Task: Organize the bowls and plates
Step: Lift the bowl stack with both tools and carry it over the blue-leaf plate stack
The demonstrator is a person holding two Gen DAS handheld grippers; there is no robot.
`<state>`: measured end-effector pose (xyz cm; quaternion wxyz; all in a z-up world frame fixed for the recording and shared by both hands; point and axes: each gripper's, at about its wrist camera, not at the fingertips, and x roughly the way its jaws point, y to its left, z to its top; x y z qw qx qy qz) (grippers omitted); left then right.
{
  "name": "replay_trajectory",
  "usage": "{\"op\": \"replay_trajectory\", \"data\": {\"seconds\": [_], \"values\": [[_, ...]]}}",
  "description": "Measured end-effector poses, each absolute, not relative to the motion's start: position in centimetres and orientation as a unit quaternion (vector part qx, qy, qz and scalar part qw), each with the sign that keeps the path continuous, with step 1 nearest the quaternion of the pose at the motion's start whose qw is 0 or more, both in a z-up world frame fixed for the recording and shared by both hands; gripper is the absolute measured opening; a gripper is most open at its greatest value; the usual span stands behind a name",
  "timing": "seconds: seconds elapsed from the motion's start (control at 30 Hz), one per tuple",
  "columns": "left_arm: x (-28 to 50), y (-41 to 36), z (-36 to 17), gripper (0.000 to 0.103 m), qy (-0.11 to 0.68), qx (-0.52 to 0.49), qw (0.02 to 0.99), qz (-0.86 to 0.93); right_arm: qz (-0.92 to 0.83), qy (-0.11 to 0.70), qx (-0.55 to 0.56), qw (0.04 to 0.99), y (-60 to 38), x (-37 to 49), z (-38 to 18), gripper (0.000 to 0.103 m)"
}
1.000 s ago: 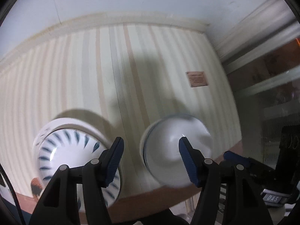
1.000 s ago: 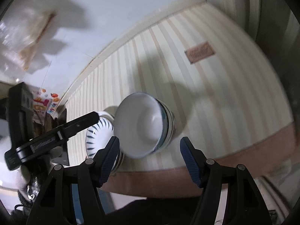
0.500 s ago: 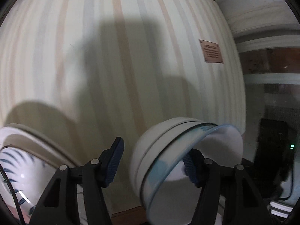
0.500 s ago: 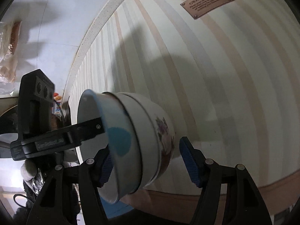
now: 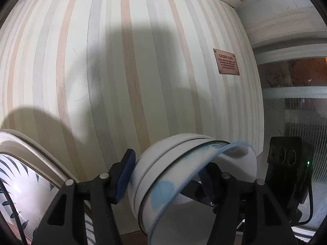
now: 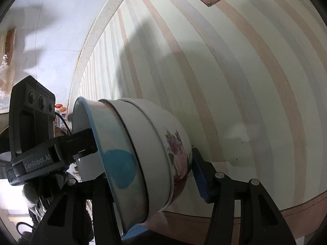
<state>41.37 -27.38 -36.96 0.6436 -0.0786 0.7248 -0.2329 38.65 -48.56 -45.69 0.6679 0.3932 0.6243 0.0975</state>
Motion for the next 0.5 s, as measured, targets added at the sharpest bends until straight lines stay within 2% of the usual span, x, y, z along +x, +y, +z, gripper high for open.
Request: {"op": "replay_trajectory", "data": {"seconds": [0.5], "values": [[42.3,-27.2,-35.0,0.057,0.722,-0.08,0.653,-0.213,0.111,0.625,0.399,0.662,-48.5,39.5,-44.3,0.056]]}}
